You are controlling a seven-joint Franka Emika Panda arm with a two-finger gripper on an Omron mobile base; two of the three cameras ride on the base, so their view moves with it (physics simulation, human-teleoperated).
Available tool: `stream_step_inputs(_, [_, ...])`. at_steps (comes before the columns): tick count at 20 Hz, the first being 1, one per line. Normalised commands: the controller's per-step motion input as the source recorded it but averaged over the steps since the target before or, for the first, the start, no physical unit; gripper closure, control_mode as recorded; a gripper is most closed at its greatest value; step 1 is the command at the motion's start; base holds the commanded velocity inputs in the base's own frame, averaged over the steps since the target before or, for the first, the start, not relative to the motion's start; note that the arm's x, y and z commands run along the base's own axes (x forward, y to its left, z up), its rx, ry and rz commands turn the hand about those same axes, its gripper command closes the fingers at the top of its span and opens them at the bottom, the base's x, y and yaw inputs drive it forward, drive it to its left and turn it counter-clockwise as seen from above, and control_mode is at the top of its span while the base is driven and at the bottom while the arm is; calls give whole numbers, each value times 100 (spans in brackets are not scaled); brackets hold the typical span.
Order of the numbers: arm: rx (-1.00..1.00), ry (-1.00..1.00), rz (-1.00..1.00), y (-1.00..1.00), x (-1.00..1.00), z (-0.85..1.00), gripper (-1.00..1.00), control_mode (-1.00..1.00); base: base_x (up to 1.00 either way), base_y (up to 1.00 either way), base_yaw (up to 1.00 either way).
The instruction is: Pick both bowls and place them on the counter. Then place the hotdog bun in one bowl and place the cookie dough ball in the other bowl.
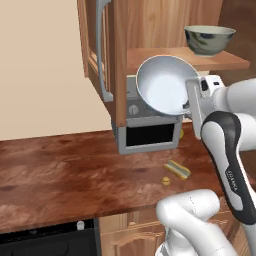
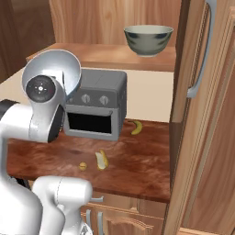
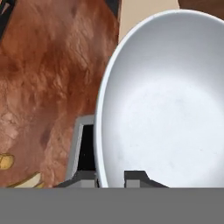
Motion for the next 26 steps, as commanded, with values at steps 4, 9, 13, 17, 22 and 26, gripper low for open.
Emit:
stream_step_inputs(4, [0,15,1,0,-33,-69,100,-100,0,0,0])
stream_step_inputs(9, [0,14,0,25,-11,-59,100,-100,0,0,0])
stream_step_inputs(13, [0,16,0,44,-2,-62,100,-100,0,0,0])
stream_step_inputs(17, [0,19,4,27,-14,-57,100,-100,0,0,0])
stream_step_inputs(22, [0,16,6,30,0,-60,100,-100,0,0,0])
stream_step_inputs(26, [0,20,9,30,0,-45,100,-100,0,0,0])
